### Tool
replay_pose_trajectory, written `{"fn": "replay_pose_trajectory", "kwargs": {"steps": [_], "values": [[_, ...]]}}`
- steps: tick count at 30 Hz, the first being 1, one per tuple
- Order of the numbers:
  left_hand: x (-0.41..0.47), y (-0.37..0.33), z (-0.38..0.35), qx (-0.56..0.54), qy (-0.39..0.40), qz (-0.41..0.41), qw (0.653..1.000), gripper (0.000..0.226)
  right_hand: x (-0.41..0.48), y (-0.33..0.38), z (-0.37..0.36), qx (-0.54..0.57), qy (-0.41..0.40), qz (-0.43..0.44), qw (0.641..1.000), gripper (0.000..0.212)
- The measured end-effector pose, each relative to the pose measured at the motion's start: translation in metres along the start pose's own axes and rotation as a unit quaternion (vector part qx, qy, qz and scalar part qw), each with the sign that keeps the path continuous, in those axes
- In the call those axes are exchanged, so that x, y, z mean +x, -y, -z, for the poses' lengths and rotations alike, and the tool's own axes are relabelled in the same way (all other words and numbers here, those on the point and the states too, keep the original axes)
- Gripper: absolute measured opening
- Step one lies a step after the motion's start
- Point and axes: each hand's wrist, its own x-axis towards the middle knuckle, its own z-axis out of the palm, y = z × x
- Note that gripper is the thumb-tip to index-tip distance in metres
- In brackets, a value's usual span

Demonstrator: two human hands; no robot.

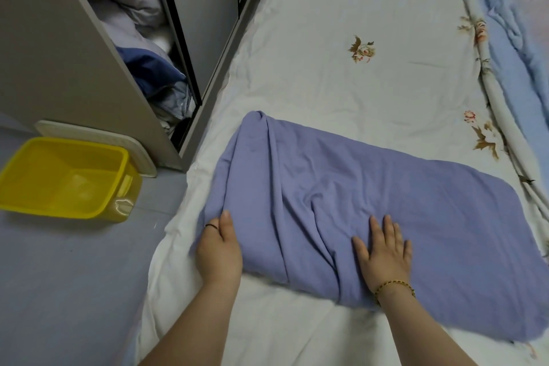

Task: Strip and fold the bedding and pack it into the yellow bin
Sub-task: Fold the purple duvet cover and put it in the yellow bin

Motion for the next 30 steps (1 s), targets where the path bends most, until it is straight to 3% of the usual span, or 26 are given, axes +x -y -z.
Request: {"fn": "replay_pose_trajectory", "kwargs": {"steps": [2,6,13,16,19,22,24,27,30], "values": [[0.003,-0.012,0.004,-0.036,0.007,-0.038,0.999,0.042,0.0,-0.002,0.0,0.009,-0.001,0.007,1.0,0.059],[0.006,-0.009,0.031,-0.004,0.006,-0.148,0.989,0.051,0.002,-0.006,0.0,0.042,-0.006,0.012,0.999,0.058],[0.029,0.052,0.045,0.15,0.036,-0.029,0.988,0.044,0.005,-0.023,-0.009,-0.054,0.019,-0.002,0.998,0.063],[0.042,0.035,0.039,0.168,0.051,-0.036,0.984,0.04,0.01,-0.017,-0.01,-0.041,-0.006,-0.018,0.999,0.061],[0.053,0.001,0.027,0.167,0.057,-0.056,0.983,0.018,0.016,0.0,-0.013,0.013,-0.048,-0.041,0.998,0.059],[0.076,-0.043,-0.002,0.214,0.078,-0.101,0.969,0.047,0.024,0.012,-0.015,0.051,-0.084,-0.043,0.994,0.07],[0.099,-0.067,-0.025,0.247,0.101,-0.111,0.957,0.058,0.03,0.015,-0.015,0.056,-0.104,-0.023,0.993,0.054],[0.13,-0.088,-0.051,0.219,0.102,-0.082,0.967,0.053,0.041,0.016,-0.011,0.043,-0.126,0.015,0.991,0.056],[0.149,-0.102,-0.044,0.168,0.022,-0.125,0.978,0.048,0.054,0.011,-0.009,-0.004,-0.132,0.043,0.99,0.06]]}}
